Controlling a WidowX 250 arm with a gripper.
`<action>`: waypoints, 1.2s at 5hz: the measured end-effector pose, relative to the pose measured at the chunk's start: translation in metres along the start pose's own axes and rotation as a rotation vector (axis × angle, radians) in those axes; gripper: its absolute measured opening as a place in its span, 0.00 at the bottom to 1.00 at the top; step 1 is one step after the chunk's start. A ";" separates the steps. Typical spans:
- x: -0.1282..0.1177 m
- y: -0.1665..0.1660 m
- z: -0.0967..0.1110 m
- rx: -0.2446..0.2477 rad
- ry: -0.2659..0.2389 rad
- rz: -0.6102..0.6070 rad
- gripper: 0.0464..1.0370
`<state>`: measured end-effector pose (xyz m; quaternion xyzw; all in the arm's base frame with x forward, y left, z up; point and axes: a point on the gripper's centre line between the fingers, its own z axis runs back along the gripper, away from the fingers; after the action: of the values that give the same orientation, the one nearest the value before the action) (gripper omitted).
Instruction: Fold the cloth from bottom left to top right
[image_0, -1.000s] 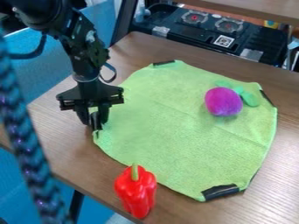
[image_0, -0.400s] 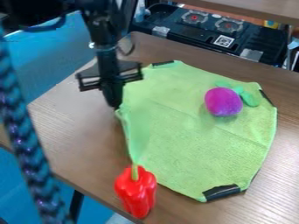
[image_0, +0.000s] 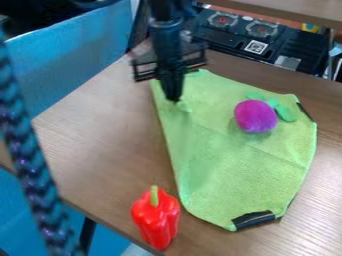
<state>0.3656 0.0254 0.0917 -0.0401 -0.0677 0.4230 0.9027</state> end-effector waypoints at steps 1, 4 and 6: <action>-0.011 -0.030 0.009 -0.012 0.021 0.017 0.01; -0.031 -0.142 0.003 0.024 0.044 0.117 0.01; -0.033 -0.170 -0.017 0.009 -0.034 0.072 0.16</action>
<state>0.4766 -0.1092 0.0941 -0.0313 -0.0796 0.4561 0.8858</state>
